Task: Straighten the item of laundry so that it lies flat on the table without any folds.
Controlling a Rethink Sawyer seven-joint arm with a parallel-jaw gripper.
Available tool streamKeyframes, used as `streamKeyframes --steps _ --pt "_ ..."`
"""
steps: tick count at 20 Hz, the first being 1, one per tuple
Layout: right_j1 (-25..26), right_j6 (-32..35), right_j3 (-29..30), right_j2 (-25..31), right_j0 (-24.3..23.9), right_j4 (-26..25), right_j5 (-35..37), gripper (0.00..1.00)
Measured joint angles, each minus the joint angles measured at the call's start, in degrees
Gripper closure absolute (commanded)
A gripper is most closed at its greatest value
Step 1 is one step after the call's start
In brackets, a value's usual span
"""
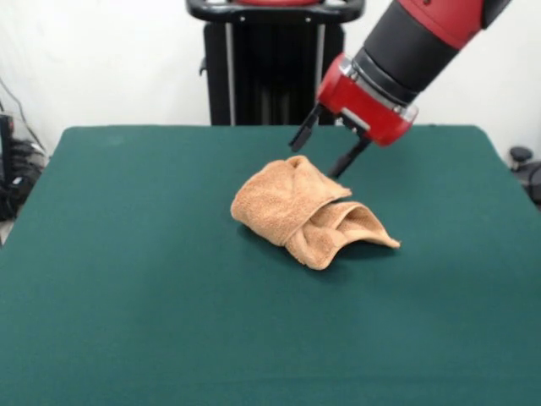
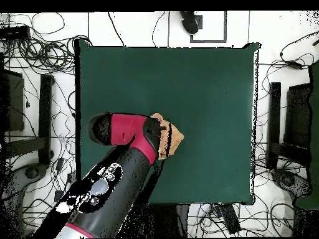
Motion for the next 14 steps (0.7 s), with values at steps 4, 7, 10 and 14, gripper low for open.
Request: streamKeyframes --steps 4,7,10,14 --pt "0.1 0.0 0.0 2.3 -1.8 0.7 -3.8 0.00" --pt "0.2 0.0 0.0 3.0 -2.4 1.0 -4.6 0.00" --pt "0.7 0.0 0.0 3.9 -3.0 1.2 -5.3 0.00" --pt "1.6 0.0 0.0 4.8 -3.2 1.2 -5.3 0.00"
